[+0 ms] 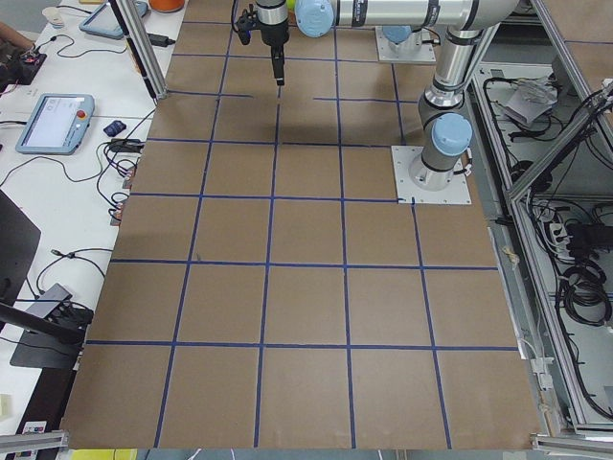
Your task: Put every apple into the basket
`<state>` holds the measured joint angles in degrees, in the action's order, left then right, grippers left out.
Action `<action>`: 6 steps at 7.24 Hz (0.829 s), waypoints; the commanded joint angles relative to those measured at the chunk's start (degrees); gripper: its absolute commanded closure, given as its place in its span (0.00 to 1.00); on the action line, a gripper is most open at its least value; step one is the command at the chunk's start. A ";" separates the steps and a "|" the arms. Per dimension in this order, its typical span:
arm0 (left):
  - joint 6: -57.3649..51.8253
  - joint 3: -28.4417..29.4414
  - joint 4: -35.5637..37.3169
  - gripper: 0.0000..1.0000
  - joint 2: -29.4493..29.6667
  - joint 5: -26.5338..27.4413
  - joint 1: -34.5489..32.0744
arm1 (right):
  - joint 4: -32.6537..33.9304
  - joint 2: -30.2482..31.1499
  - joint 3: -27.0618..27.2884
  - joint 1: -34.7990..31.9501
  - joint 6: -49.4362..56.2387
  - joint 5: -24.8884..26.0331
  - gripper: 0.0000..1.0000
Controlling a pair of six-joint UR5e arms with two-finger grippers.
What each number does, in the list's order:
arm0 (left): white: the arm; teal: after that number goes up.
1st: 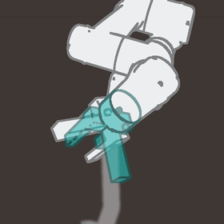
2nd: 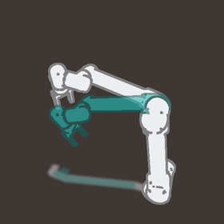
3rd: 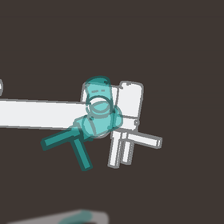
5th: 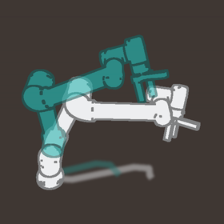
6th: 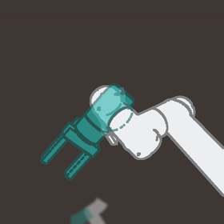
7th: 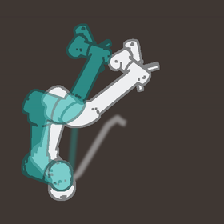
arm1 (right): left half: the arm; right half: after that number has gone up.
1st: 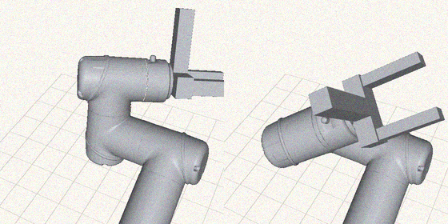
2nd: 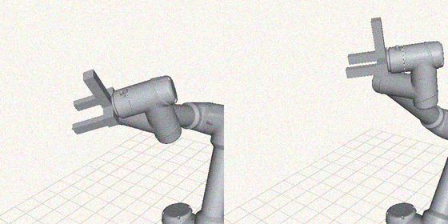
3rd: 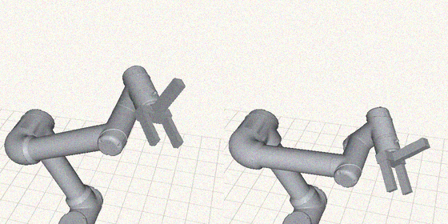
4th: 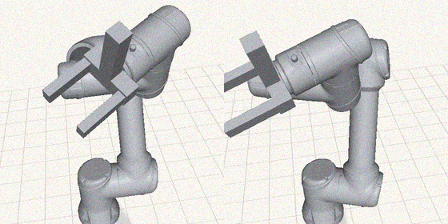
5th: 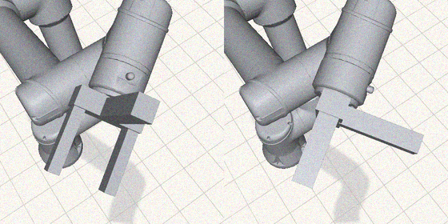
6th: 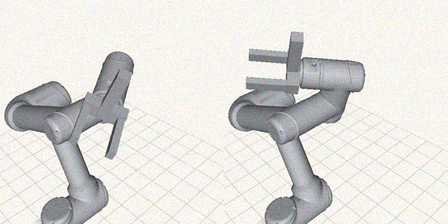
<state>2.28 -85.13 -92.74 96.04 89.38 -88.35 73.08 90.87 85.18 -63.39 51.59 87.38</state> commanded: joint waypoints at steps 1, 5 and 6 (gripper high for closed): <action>-0.09 -0.03 -0.07 0.00 -0.06 0.00 0.02 | -0.23 0.80 -2.20 -15.03 -18.73 0.24 0.00; -0.09 -0.03 0.19 0.00 0.12 0.00 0.11 | 6.43 -0.25 -0.46 -29.06 -48.04 2.42 0.00; -0.09 0.06 0.11 0.00 0.03 0.00 0.11 | 9.15 -0.08 0.68 -29.16 -52.17 3.66 0.00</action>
<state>2.20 -85.15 -92.60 96.13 89.39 -88.27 78.96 90.76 84.67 -91.48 5.10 89.32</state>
